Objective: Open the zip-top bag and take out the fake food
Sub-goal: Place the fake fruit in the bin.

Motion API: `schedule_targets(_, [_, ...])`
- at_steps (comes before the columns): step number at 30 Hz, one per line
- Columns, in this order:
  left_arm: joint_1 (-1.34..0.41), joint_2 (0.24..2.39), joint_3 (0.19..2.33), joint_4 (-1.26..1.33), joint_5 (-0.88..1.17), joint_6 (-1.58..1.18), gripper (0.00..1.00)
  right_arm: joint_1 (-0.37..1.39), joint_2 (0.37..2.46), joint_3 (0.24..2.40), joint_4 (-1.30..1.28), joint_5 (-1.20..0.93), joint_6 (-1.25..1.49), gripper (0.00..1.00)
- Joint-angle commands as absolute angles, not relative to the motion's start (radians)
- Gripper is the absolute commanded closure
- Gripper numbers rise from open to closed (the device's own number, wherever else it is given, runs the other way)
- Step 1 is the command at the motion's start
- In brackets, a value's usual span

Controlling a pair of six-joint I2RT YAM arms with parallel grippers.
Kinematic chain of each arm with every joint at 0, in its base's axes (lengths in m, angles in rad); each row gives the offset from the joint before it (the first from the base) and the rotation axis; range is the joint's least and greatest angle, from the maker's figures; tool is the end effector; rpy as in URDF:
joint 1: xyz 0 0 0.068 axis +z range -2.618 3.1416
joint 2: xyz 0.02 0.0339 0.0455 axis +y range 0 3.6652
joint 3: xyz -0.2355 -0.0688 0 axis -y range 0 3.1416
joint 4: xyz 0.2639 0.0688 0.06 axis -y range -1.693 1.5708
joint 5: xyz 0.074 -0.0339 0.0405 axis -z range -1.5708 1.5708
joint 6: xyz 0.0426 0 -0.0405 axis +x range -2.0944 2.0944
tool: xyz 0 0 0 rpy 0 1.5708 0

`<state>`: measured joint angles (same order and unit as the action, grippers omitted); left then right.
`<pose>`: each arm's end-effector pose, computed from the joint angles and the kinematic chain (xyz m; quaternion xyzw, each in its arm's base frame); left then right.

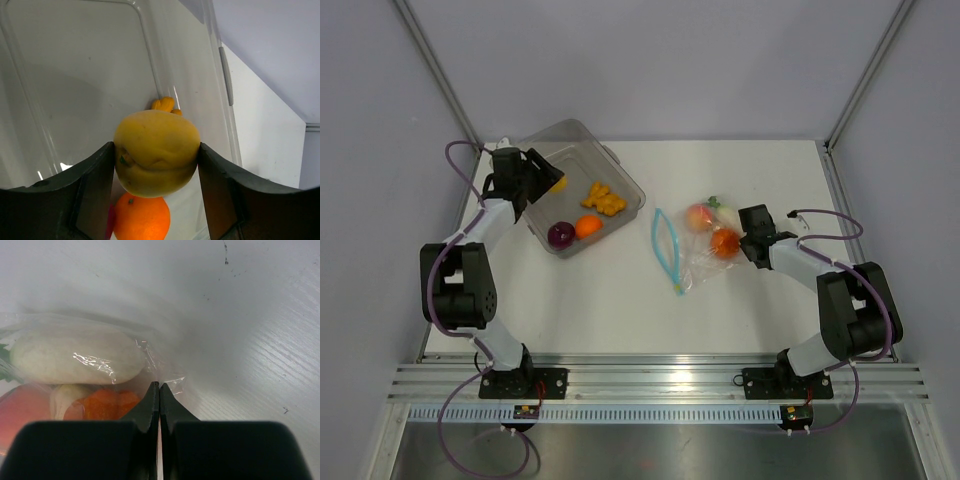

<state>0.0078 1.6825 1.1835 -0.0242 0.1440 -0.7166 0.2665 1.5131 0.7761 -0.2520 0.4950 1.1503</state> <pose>0.4073 -0.0029 0.2159 -0.2724 0.8204 -0.2315 0.4463 0.2980 0.0604 0.1225 0.4607 0.8095 0.0027 0.3639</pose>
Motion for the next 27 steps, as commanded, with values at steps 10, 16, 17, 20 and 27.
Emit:
schedule_targets(10, [0.032, 1.729, 1.219, -0.071, 0.109, -0.634, 0.38, 0.261, 1.509, 0.807, -0.233, 0.508, 1.14, 1.0])
schedule_targets(16, [0.032, 1.784, 1.261, -0.12, 0.106, -0.614, 0.37, 0.261, 1.514, 0.807, -0.232, 0.505, 1.14, 1.0])
schedule_targets(17, [0.032, 1.787, 1.259, -0.118, 0.106, -0.614, 0.36, 0.261, 1.513, 0.808, -0.232, 0.505, 1.138, 1.0])
schedule_targets(20, [0.032, 1.786, 1.252, -0.109, 0.101, -0.617, 0.26, 0.261, 1.514, 0.81, -0.232, 0.503, 1.138, 1.0])
schedule_targets(27, [0.032, 1.784, 1.256, -0.12, 0.109, -0.611, 0.11, 0.261, 1.513, 0.808, -0.23, 0.502, 1.135, 1.0])
